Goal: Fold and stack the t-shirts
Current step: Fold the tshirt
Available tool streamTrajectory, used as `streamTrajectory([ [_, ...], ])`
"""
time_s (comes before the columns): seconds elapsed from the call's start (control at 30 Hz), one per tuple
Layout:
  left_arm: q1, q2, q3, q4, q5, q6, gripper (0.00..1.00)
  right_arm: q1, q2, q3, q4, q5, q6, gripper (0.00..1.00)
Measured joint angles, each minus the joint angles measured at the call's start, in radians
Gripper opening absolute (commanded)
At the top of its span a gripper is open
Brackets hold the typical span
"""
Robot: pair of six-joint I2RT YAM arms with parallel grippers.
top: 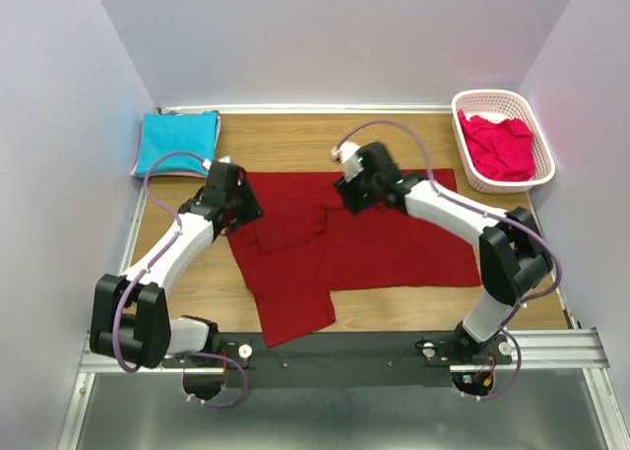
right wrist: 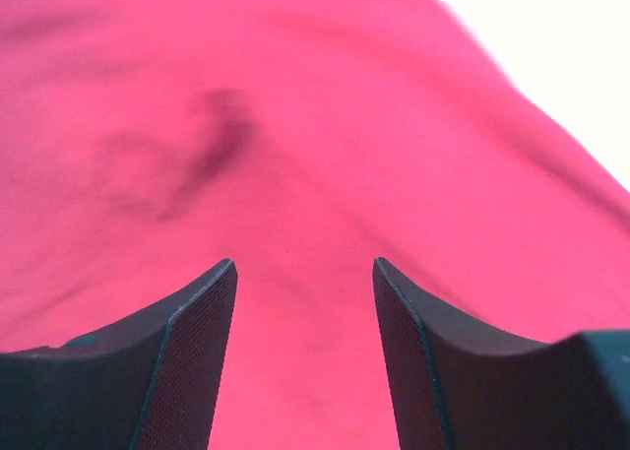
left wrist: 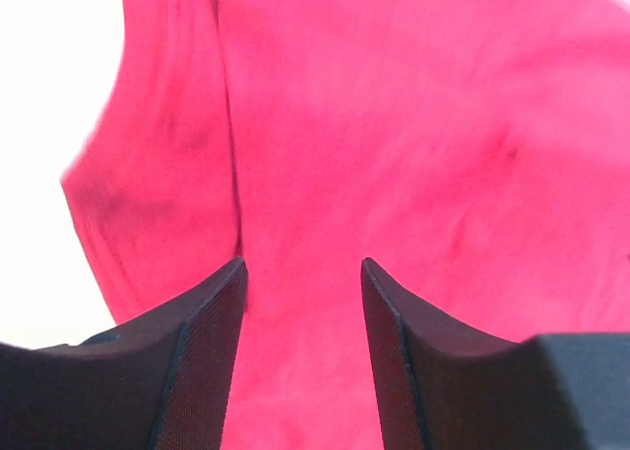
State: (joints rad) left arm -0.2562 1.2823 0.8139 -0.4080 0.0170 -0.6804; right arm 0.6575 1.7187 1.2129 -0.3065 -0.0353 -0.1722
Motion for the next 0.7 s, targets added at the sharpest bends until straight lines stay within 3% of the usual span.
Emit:
streamTrajectory([
  [0.13,0.034,0.116,0.146,0.033,-0.040,0.033,0.41,-0.222,0.006,0.027,0.001,-0.021,0.129,0.64],
  [0.3,0.061,0.370,0.320,0.078,-0.071,0.063,0.36,-0.440,0.064,0.058,0.001,-0.018,0.272,0.58],
  [0.7,0.173,0.729,0.556,0.098,-0.096,0.080,0.29,-0.597,0.262,0.109,0.025,0.000,0.439,0.58],
])
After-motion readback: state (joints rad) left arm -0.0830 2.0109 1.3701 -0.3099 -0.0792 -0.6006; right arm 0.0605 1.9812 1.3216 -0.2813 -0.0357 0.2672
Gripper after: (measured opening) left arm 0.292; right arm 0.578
